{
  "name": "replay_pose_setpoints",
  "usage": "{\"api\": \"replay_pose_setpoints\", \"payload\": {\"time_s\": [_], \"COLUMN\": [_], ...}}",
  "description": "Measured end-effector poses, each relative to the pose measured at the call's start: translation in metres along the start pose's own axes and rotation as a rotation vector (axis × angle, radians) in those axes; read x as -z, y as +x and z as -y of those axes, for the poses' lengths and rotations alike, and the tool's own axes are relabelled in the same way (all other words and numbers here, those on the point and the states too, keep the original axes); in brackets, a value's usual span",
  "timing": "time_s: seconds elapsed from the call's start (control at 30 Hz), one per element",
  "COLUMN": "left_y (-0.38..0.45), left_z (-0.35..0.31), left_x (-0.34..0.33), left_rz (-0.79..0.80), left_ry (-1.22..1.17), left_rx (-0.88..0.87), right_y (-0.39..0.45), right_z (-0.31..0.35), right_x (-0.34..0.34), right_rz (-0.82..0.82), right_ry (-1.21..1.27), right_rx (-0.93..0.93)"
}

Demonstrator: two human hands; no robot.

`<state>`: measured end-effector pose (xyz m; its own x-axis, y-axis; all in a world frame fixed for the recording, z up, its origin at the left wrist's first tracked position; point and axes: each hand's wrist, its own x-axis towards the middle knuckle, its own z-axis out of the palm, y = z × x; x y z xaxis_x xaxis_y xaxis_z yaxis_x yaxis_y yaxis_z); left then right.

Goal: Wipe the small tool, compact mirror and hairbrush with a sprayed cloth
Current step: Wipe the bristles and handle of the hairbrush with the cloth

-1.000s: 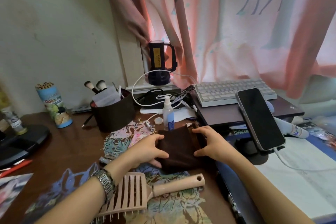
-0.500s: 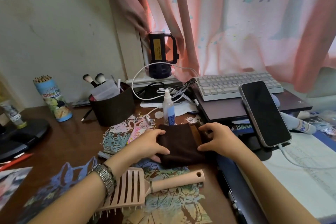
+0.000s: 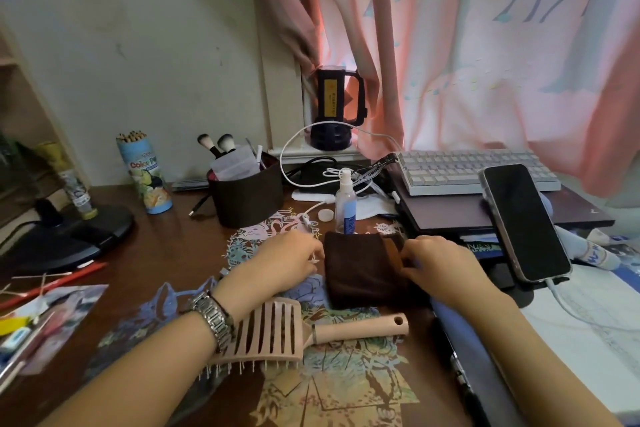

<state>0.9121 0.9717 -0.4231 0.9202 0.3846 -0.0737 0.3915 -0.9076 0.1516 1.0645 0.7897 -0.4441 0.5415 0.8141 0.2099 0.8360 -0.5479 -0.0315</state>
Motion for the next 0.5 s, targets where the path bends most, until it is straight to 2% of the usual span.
{"api": "replay_pose_setpoints", "payload": {"time_s": [0.1,0.2,0.33,0.5], "left_y": [-0.021,-0.046,-0.080,-0.116], "left_z": [0.012,0.031,0.064,0.096], "left_x": [0.012,0.018,0.016,0.002], "left_rz": [-0.045,-0.029,-0.054,-0.129], "left_ry": [0.056,0.018,-0.020,-0.195], "left_rx": [-0.107,-0.169,-0.190,-0.171], "right_y": [-0.005,-0.017,-0.033,-0.045], "right_z": [0.010,0.019,0.034,0.055], "right_x": [0.014,0.026,0.024,0.011], "right_rz": [-0.028,0.046,0.148,0.178], "right_ry": [-0.022,0.110,0.261,0.274], "right_rx": [0.097,0.239,0.355,0.421]}}
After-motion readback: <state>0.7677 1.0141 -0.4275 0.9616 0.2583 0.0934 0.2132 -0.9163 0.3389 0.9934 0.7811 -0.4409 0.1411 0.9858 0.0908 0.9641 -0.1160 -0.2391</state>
